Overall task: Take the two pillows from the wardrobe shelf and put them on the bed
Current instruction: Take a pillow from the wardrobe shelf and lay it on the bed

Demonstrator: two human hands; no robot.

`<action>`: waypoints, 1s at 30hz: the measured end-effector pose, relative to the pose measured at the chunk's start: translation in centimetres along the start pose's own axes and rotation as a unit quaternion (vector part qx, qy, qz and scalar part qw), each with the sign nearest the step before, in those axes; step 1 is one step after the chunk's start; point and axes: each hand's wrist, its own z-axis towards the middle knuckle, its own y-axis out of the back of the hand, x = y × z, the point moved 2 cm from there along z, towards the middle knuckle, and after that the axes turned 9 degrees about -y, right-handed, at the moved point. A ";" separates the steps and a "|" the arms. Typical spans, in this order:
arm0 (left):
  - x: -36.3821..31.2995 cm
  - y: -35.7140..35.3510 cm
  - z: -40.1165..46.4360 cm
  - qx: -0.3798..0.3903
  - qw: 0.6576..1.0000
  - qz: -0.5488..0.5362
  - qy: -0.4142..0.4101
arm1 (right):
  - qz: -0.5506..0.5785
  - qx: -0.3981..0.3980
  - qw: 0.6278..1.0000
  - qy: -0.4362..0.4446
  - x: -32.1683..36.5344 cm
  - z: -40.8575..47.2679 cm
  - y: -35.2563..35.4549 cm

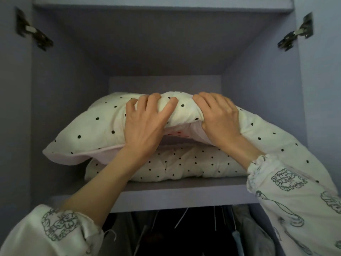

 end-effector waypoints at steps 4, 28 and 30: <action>-1.0 3.4 -2.6 0.006 1.000 -0.003 0.006 | 0.014 0.057 0.998 -0.003 1.3 -1.9 3.4; -5.1 2.9 -14.8 0.479 0.831 -0.280 0.037 | -0.004 0.468 0.881 0.073 0.7 -16.6 4.9; -4.9 1.9 -15.2 0.480 0.838 -0.257 0.021 | -0.005 0.482 0.872 0.086 0.7 -16.9 4.2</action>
